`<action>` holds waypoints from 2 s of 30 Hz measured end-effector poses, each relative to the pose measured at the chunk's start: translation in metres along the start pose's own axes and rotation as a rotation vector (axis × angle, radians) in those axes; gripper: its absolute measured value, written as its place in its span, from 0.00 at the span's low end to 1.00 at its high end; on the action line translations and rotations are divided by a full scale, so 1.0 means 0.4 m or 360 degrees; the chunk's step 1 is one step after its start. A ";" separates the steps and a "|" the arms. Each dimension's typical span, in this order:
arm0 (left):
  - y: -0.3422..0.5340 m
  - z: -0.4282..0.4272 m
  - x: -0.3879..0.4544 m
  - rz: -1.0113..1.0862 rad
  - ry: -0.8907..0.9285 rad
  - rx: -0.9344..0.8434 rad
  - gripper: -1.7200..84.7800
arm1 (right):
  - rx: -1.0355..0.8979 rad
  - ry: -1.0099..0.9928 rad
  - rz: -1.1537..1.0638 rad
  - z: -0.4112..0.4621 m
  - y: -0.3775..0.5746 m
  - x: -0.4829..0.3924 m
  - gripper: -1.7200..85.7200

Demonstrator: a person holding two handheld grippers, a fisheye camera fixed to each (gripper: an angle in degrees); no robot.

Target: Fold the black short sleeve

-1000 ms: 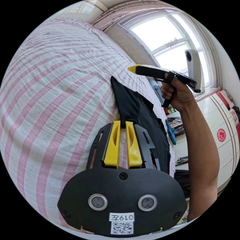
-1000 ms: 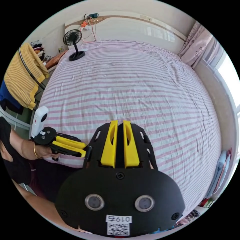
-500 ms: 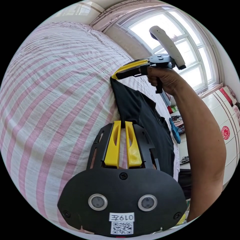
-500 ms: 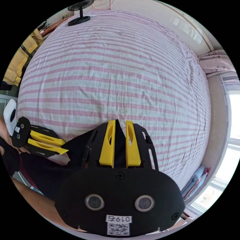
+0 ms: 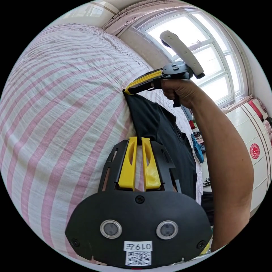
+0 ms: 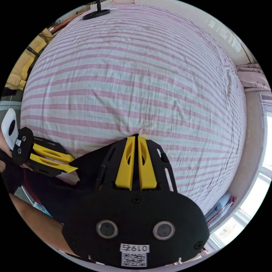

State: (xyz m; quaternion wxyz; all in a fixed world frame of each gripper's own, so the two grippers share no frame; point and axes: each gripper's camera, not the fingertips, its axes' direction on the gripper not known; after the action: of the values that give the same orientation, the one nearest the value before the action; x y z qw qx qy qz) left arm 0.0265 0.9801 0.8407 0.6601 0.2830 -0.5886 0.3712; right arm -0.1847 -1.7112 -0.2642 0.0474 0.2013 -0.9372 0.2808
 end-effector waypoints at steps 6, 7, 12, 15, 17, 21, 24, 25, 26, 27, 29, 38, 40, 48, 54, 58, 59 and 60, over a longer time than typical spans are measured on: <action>0.038 0.013 0.054 0.0010 0.0004 0.0002 0.04 | 0.0189 -0.0044 0.0084 -0.016 0.122 0.021 0.01; 0.047 0.015 0.070 0.0023 -0.0007 0.0007 0.04 | 0.0246 -0.0055 0.0102 -0.021 0.155 0.025 0.01; 0.092 0.015 0.144 0.0091 -0.0047 0.0051 0.04 | 0.0451 -0.0077 0.0180 -0.034 0.302 0.034 0.01; 0.123 0.006 0.210 0.0192 -0.0118 0.0119 0.04 | 0.0596 -0.0062 0.0223 -0.042 0.405 0.027 0.01; 0.152 -0.004 0.275 0.0308 -0.0181 0.0190 0.04 | 0.0678 -0.0047 0.0257 -0.044 0.474 0.021 0.01; 0.204 -0.010 0.386 0.0497 -0.0295 0.0278 0.04 | 0.0908 -0.0027 0.0349 -0.052 0.658 0.003 0.01; 0.255 0.001 0.484 0.0660 -0.0386 0.0315 0.04 | 0.1058 -0.0017 0.0420 -0.044 0.802 -0.019 0.01; 0.274 0.010 0.521 0.0714 -0.0450 0.0304 0.03 | 0.1107 -0.0016 0.0447 -0.036 0.855 -0.030 0.01; 0.294 0.022 0.556 0.0769 -0.0518 0.0293 0.03 | 0.1124 -0.0016 0.0458 -0.030 0.880 -0.036 0.01; 0.304 0.028 0.573 0.0797 -0.0550 0.0290 0.03 | 0.1147 -0.0001 0.0475 -0.018 0.926 -0.051 0.01; 0.343 0.051 0.632 0.0900 -0.0639 0.0281 0.03 | 0.1169 0.0038 0.0498 0.004 0.990 -0.080 0.01; 0.484 0.147 0.813 0.1261 -0.0748 0.0190 0.03 | 0.1272 0.0089 0.0648 0.131 1.293 -0.204 0.01; 0.511 0.169 0.846 0.1329 -0.0820 0.0172 0.03 | 0.1236 0.0085 0.0673 0.168 1.329 -0.220 0.01; 0.654 0.281 0.982 0.1773 -0.1486 0.0207 0.02 | 0.1105 0.0091 0.0646 0.270 1.335 -0.254 0.02; 0.707 0.327 1.025 0.1869 -0.1600 0.0207 0.02 | 0.1072 0.0046 0.0718 0.317 1.390 -0.247 0.06; 0.686 0.307 1.022 0.1808 -0.1437 0.0171 0.03 | 0.0973 0.0013 0.0742 0.343 1.410 -0.233 0.06; 0.685 0.309 1.021 0.1820 -0.1435 0.0160 0.03 | 0.0975 0.0004 0.0745 0.344 1.414 -0.231 0.06; 0.684 0.310 1.019 0.1823 -0.1433 0.0152 0.03 | 0.0976 -0.0016 0.0752 0.346 1.420 -0.226 0.06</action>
State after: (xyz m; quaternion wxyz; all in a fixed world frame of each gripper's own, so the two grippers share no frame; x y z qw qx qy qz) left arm -0.2563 1.0978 1.2441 0.0432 0.0843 -0.8419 0.5312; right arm -0.3280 -1.3226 -0.6866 -0.0854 -0.0140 -0.8306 0.5502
